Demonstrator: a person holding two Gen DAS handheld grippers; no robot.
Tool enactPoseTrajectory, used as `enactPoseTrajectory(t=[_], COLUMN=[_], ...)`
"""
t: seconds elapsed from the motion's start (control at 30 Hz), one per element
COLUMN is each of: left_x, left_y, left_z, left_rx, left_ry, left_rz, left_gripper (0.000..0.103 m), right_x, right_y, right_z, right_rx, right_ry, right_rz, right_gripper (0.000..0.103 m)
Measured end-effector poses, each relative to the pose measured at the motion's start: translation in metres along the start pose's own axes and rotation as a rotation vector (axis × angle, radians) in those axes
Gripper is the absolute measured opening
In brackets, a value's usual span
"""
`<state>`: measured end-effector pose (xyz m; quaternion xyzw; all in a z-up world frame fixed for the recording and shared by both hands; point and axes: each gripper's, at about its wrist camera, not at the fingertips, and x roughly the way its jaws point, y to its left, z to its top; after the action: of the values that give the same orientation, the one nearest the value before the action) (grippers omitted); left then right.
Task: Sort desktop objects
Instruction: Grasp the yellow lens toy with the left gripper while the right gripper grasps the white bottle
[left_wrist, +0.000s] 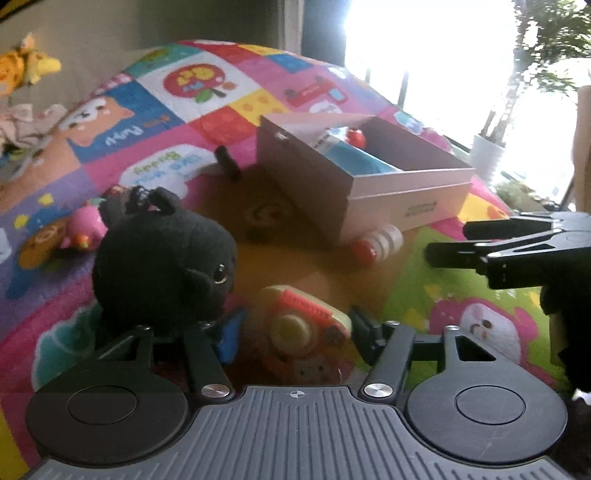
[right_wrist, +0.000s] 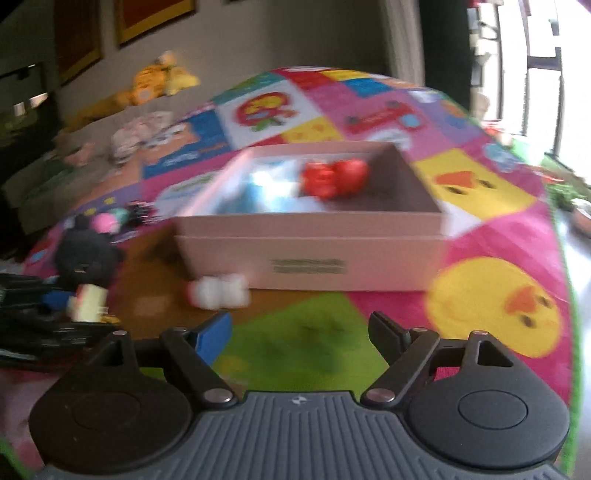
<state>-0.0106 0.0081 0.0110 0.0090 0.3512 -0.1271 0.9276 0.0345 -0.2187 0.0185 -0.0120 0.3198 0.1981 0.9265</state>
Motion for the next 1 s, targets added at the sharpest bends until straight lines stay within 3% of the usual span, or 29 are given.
enactPoseTrajectory(t=[0.1,0.27,0.37,0.4,0.47,0.63,0.7,0.9,1.0], left_x=[-0.002,-0.007,-0.007,-0.007,-0.004,0.000,-0.001,-0.024,-0.053], left_y=[-0.002,0.001,0.003,0.005,0.007,0.007,0.005,-0.009,-0.024], left_z=[-0.002,-0.007,-0.008,-0.009,-0.009,-0.009,-0.008,0.001,0.036], left_rx=[0.000,-0.014,-0.017,-0.018,-0.022,-0.022,-0.006,0.025,0.066], left_ry=[-0.003,-0.012,-0.018,-0.020,-0.019,-0.025,-0.028,-0.048,-0.153], left_rz=[0.022,-0.004,-0.027,-0.028,-0.023,-0.001,0.021,-0.001,-0.059], left_gripper=[0.066,0.083,0.088,0.088,0.088,0.082,0.065,0.064,0.064], right_x=[0.015,0.042,0.051,0.049,0.046,0.030,0.022,-0.018,-0.060], right_y=[0.018,0.044,0.047,0.047,0.046,0.039,0.035,0.016,-0.004], right_z=[0.011,0.017,0.017,0.017,0.017,0.013,0.010,0.006,0.027], right_rx=[-0.028,-0.082,-0.089,-0.094,-0.112,-0.111,-0.105,-0.121,-0.098], right_ry=[0.023,0.071,0.080,0.077,0.082,0.093,0.102,0.106,0.002], right_rz=[0.020,0.043,0.020,0.027,0.029,0.048,0.063,0.085,0.071], right_gripper=[0.082,0.081,0.068,0.054,0.043,0.043,0.043,0.043,0.043])
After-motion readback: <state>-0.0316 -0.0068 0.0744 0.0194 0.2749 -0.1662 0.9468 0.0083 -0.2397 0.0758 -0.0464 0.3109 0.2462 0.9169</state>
